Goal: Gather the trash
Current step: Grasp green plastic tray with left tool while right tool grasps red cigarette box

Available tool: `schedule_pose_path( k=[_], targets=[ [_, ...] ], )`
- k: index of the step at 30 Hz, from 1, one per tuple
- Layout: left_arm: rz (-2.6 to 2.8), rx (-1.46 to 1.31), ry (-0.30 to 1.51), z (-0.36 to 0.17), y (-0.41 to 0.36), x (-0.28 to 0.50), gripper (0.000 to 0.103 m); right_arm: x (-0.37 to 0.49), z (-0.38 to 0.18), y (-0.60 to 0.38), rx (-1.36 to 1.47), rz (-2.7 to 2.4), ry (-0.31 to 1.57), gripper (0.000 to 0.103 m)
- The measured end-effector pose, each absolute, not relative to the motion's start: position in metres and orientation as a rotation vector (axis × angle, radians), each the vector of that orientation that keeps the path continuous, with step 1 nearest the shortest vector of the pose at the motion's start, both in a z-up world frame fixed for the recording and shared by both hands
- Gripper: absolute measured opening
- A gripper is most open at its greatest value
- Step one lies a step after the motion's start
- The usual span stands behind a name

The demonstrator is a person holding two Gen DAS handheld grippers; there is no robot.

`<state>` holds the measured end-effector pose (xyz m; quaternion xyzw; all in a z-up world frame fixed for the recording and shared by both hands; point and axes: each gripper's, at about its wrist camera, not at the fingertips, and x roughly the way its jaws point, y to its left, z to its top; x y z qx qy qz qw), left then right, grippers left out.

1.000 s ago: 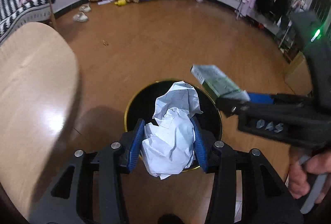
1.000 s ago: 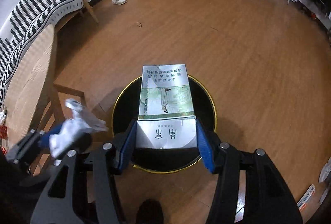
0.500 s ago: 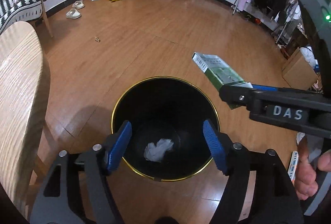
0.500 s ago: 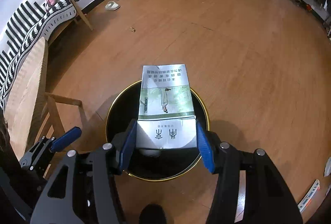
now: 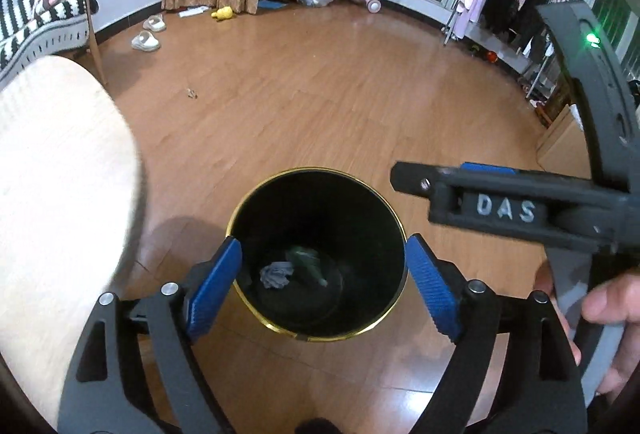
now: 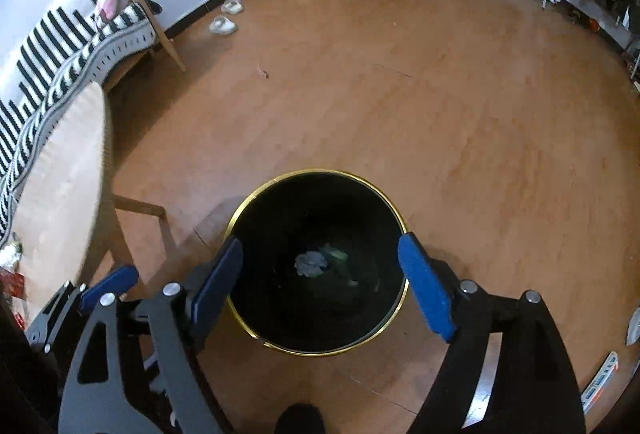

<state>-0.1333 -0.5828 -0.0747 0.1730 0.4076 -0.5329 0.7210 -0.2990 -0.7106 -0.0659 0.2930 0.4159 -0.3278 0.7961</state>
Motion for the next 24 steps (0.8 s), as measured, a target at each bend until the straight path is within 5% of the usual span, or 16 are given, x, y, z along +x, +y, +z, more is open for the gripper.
schedule_pose_path(
  k=[13, 24],
  targets=[
    [-0.790, 0.256, 0.861, 0.002, -0.361, -0.042, 0.088, -0.184, 0.003, -0.576, 0.458, -0.421, 0.807, 0.089],
    [-0.307, 0.045, 0.933, -0.002, -0.141, 0.018, 0.089, -0.052, 0.018, -0.379, 0.256, -0.095, 0.858, 0.090]
  ],
)
